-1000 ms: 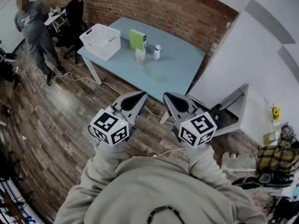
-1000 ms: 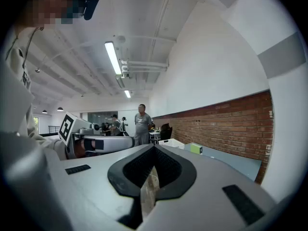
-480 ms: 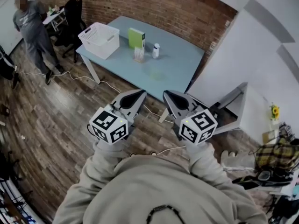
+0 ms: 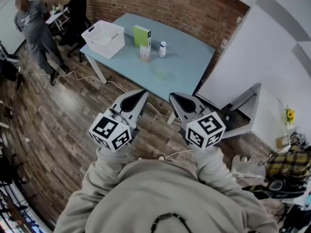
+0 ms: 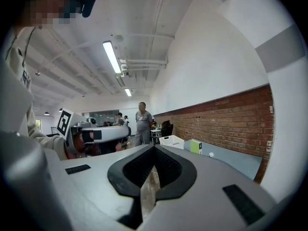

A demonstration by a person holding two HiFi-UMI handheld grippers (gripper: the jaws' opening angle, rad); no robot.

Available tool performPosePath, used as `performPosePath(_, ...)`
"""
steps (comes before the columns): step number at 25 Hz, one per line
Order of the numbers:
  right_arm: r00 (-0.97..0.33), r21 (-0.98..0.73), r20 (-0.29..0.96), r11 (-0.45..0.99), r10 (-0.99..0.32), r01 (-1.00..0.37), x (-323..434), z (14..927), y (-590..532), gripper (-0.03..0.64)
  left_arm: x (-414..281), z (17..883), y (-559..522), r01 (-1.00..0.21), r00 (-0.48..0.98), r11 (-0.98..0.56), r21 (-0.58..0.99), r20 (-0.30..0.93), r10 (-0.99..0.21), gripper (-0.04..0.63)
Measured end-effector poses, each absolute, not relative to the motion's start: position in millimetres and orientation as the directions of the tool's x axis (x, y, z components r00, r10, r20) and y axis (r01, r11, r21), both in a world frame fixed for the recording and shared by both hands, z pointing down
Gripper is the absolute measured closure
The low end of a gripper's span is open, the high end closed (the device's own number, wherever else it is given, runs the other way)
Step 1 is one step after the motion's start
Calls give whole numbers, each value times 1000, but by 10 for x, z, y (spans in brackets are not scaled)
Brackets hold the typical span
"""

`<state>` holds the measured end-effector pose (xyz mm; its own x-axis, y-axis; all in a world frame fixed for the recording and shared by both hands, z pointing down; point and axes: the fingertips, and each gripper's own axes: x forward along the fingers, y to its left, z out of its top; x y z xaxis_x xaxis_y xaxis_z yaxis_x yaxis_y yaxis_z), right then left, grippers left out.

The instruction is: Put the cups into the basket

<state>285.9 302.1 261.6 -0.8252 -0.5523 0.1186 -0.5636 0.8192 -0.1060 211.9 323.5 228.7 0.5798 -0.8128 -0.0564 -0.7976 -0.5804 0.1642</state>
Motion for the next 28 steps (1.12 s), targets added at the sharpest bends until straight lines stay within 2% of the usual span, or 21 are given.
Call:
performPosePath(8, -849, -132, 128, 839, -513, -527, 3142, 2789, 2977, 606, 2331, 2447, 3131, -825, 547, -543, 160, -18, -837, 598)
performPosePath(12, -850, -131, 131, 841, -510, -524, 3321, 2881, 2981, 606, 2399, 2543, 3085, -828, 526, -515, 222, -14, -851, 600)
performPosePath(17, -844, -142, 131, 833, -520, -535, 3576, 2915, 2908, 606, 2639, 2459, 3026, -824, 543, -538, 177, -22, -839, 600)
performPosePath(21, -832, -144, 124, 819, -541, -555, 3719, 2893, 2785, 606, 2732, 2572, 2952, -833, 542, -534, 147, 18, -840, 600)
performPosePath(28, -841, -155, 143, 828, -521, -539, 3688, 2996, 2716, 606, 2794, 2589, 2876, -821, 563, -557, 129, 18, -826, 598)
